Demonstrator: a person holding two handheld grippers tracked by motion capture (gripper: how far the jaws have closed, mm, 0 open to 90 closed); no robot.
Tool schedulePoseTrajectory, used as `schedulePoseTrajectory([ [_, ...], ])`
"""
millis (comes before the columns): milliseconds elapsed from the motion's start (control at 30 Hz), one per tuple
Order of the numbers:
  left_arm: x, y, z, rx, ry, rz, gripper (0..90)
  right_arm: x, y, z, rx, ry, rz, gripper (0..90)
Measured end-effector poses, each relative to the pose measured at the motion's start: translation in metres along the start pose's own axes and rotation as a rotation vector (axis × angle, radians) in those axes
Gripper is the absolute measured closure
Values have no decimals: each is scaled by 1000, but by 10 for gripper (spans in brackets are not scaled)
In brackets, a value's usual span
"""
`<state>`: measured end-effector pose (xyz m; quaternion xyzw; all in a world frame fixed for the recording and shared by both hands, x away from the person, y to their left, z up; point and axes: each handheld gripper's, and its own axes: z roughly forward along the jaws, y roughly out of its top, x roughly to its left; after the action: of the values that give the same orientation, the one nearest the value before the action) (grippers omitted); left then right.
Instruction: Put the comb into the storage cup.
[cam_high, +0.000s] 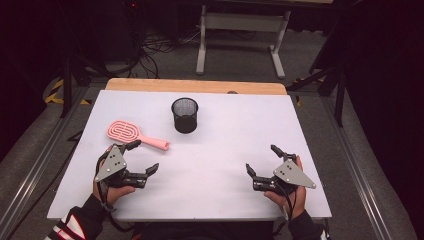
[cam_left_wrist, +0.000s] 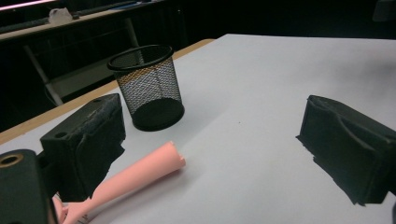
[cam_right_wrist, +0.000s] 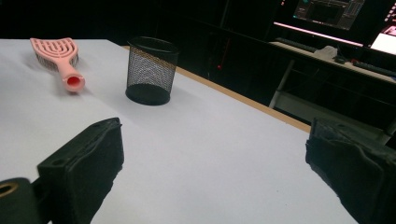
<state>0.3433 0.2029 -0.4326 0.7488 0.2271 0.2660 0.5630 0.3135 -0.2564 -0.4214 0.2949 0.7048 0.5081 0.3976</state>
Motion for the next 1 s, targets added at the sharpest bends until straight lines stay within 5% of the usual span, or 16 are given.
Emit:
schedulePoseTrajectory([
  [467, 6, -6, 0, 33, -3, -37, 156, -2, 0, 2, 10, 5, 16, 56],
  [1000, 20, 1, 6, 57, -8, -36, 422, -2, 0, 4, 14, 11, 8, 57],
])
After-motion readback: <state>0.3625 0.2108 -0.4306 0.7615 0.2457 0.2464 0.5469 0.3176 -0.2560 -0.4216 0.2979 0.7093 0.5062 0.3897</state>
